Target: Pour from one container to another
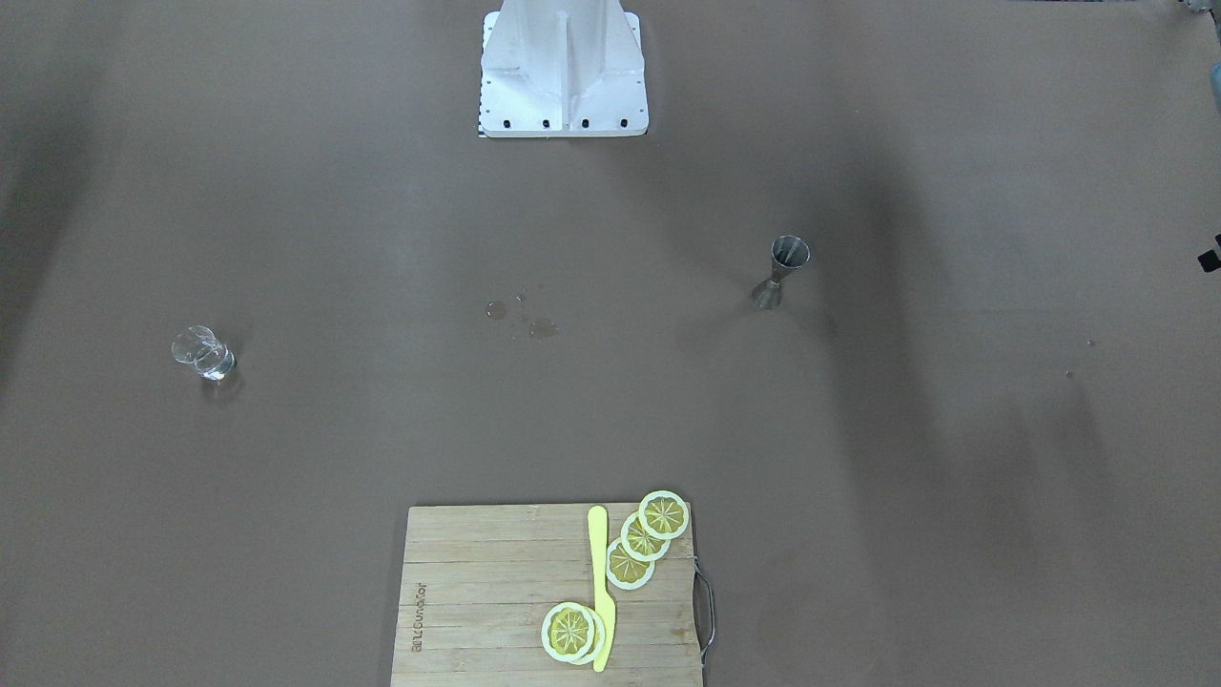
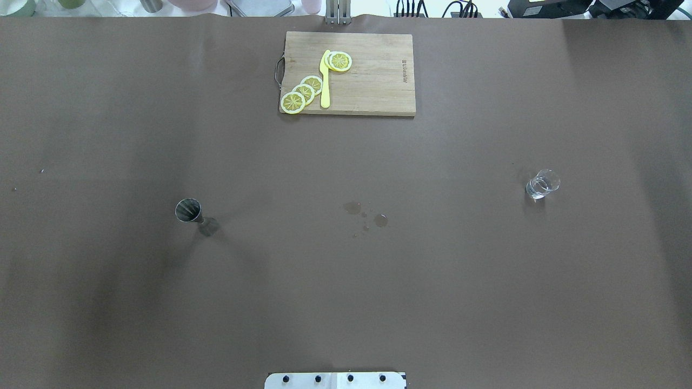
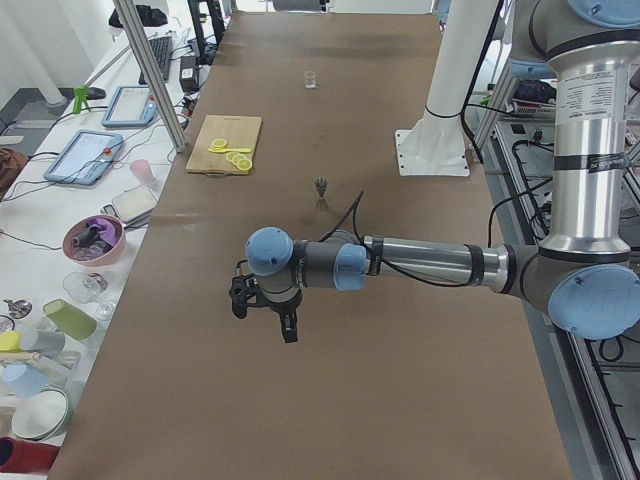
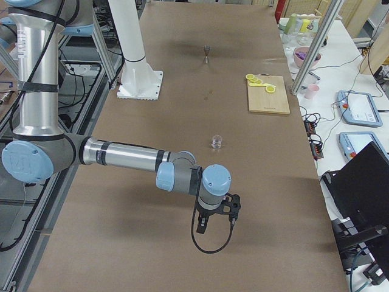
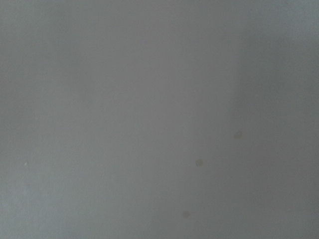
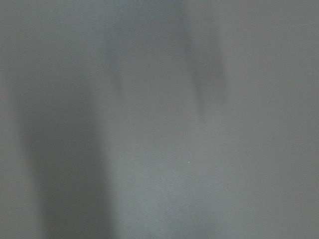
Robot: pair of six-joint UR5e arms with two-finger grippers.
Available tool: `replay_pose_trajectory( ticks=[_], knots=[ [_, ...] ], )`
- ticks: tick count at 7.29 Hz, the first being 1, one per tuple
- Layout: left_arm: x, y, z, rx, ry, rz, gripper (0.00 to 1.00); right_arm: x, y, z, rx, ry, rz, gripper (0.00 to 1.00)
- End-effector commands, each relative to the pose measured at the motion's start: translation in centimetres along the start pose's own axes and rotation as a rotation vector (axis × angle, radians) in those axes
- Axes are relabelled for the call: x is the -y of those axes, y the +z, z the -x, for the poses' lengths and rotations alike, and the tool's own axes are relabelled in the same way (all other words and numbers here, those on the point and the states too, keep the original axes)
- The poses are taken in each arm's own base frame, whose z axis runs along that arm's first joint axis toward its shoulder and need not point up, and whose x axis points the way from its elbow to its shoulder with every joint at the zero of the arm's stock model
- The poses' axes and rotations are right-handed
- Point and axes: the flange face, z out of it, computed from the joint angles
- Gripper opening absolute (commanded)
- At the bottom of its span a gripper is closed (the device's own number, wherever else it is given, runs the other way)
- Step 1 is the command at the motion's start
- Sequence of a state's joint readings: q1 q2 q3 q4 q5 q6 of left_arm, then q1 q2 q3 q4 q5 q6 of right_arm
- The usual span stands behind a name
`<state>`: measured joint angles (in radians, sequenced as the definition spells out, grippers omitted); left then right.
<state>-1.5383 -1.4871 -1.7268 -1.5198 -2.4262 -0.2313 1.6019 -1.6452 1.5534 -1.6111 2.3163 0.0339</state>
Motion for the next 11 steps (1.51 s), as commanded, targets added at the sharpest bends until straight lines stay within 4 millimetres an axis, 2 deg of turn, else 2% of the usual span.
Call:
replay_pose_trajectory(
  ticks=[1,4,8,9,11],
  knots=[
    [-1.0,-1.4,1.8,0.006,-0.032,-0.02,0.98,0.1,0.0,0.0,-0.002,-0.102,0.0,1.0],
    [-1.1,-0.1,4.2,0.035,0.168,0.007,0.98,0.0,0.0,0.0,-0.002,-0.096,0.0,1.0],
    [-1.1,0.9,5.6,0.034,0.135,0.03,0.98,-0.1,0.2,-0.2,-0.002,-0.094,0.003,1.0],
    [-0.8,0.6,5.7,0.033,0.131,0.022,0.98,-0.1,0.2,-0.2,-0.002,-0.093,0.005,1.0],
    [-0.8,-0.5,7.4,0.024,0.093,-0.002,0.98,-0.1,0.1,-0.1,0.0,-0.094,0.002,1.0]
  ],
)
